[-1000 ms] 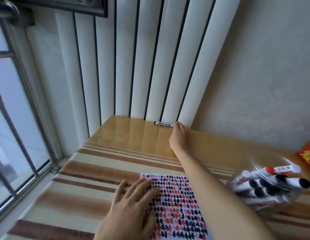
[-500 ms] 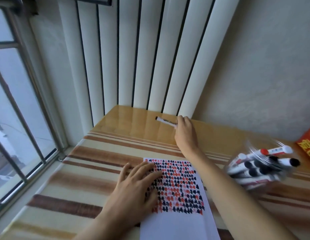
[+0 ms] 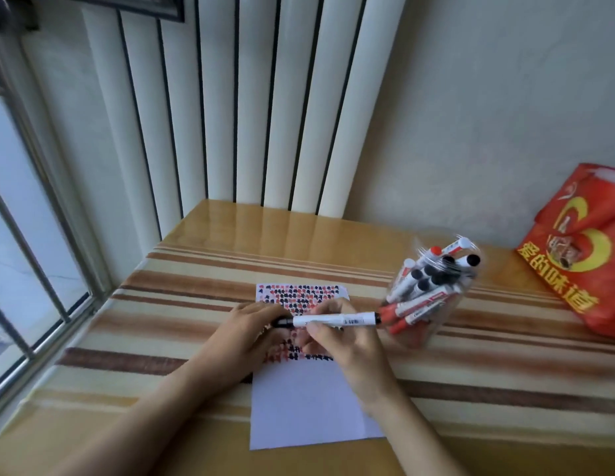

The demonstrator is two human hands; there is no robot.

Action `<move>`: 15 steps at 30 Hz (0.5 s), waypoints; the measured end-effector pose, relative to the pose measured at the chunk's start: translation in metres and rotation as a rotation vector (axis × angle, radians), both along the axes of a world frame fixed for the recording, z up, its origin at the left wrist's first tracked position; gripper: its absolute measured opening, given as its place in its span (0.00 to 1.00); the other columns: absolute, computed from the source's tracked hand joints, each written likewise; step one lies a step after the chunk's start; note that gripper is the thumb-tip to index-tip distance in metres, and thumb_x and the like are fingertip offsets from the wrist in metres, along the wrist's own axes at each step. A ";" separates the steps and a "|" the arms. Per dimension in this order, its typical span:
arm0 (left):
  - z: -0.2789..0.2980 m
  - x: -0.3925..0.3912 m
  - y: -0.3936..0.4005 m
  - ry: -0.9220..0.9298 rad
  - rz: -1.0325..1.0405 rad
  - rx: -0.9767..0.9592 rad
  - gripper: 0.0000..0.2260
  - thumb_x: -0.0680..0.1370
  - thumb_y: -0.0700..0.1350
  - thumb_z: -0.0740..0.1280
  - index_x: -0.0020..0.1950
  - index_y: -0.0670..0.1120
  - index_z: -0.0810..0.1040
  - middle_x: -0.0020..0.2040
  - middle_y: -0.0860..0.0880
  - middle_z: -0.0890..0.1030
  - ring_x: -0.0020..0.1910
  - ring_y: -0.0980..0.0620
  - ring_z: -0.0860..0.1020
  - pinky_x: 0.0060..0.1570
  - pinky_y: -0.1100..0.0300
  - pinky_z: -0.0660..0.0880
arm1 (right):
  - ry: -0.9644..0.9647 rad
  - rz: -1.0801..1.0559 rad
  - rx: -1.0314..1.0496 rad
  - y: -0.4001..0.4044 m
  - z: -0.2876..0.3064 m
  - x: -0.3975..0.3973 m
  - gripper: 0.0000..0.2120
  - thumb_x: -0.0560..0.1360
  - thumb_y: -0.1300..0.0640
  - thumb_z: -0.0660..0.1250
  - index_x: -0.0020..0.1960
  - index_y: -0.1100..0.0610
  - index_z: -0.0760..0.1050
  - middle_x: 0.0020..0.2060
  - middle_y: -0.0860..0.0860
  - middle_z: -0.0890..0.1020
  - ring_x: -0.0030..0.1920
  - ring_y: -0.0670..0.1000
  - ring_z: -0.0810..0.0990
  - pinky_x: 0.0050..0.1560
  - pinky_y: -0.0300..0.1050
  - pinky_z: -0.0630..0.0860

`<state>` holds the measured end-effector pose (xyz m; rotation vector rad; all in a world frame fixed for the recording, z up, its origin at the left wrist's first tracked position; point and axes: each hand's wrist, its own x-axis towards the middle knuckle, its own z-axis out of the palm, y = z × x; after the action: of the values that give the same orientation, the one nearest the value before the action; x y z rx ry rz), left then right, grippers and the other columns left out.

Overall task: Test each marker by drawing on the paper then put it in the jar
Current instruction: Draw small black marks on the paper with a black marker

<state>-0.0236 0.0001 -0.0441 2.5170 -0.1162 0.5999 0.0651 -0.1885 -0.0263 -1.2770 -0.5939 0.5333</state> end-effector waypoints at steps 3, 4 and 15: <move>0.000 0.000 0.005 -0.002 0.039 -0.036 0.02 0.82 0.46 0.65 0.51 0.53 0.74 0.42 0.61 0.73 0.42 0.59 0.71 0.44 0.59 0.66 | -0.033 -0.075 -0.045 -0.011 0.007 0.009 0.06 0.75 0.54 0.77 0.46 0.55 0.82 0.34 0.60 0.82 0.35 0.54 0.82 0.39 0.43 0.79; 0.000 0.000 0.005 0.016 0.005 -0.056 0.03 0.83 0.49 0.63 0.50 0.55 0.73 0.41 0.61 0.73 0.42 0.60 0.71 0.44 0.61 0.66 | -0.055 -0.089 -0.066 -0.016 0.008 0.014 0.06 0.75 0.54 0.79 0.45 0.54 0.83 0.33 0.59 0.82 0.34 0.54 0.82 0.37 0.42 0.78; -0.001 0.001 -0.007 -0.034 -0.073 0.022 0.14 0.85 0.55 0.52 0.46 0.50 0.69 0.40 0.56 0.70 0.39 0.54 0.68 0.42 0.56 0.67 | -1.263 -0.110 -0.615 -0.023 0.000 0.010 0.12 0.81 0.42 0.68 0.59 0.47 0.80 0.46 0.42 0.82 0.46 0.44 0.80 0.43 0.43 0.76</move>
<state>-0.0228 -0.0073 -0.0451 2.5129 -0.2274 0.6157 0.0749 -0.2119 -0.0258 -2.1871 -1.4487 -0.3069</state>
